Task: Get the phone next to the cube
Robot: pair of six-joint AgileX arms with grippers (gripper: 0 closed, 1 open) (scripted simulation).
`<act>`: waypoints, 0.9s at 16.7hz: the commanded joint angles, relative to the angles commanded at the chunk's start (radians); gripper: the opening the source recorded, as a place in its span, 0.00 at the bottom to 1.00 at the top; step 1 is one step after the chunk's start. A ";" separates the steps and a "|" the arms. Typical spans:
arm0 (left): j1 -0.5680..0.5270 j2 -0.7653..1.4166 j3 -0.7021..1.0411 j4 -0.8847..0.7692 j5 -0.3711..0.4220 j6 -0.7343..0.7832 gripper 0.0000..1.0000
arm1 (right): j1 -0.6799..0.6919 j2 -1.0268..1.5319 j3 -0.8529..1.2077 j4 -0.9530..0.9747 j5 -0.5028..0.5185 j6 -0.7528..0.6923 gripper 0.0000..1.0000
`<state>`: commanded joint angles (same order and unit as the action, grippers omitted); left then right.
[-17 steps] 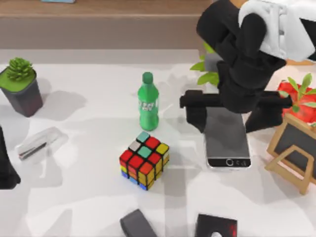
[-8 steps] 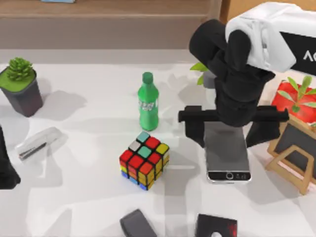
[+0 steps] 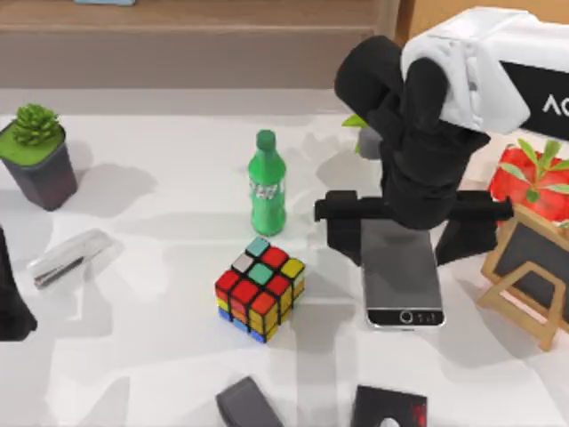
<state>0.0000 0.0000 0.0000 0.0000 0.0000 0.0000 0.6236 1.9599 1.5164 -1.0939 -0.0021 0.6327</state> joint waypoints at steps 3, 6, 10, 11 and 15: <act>0.000 0.000 0.000 0.000 0.000 0.000 1.00 | 0.010 0.000 -0.007 0.024 -0.002 0.001 0.00; 0.000 0.000 0.000 0.000 0.000 0.000 1.00 | 0.017 0.002 -0.018 0.053 -0.003 0.003 0.00; 0.000 0.000 0.000 0.000 0.000 0.000 1.00 | 0.020 0.008 -0.041 0.095 -0.004 0.004 0.00; 0.000 0.000 0.000 0.000 0.000 0.000 1.00 | 0.019 0.011 -0.048 0.105 -0.004 0.004 0.00; 0.000 0.000 0.000 0.000 0.000 0.000 1.00 | 0.011 0.025 -0.079 0.142 -0.002 0.003 0.00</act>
<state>0.0000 0.0000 0.0000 0.0000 0.0000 0.0000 0.6351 1.9853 1.4370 -0.9519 -0.0038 0.6355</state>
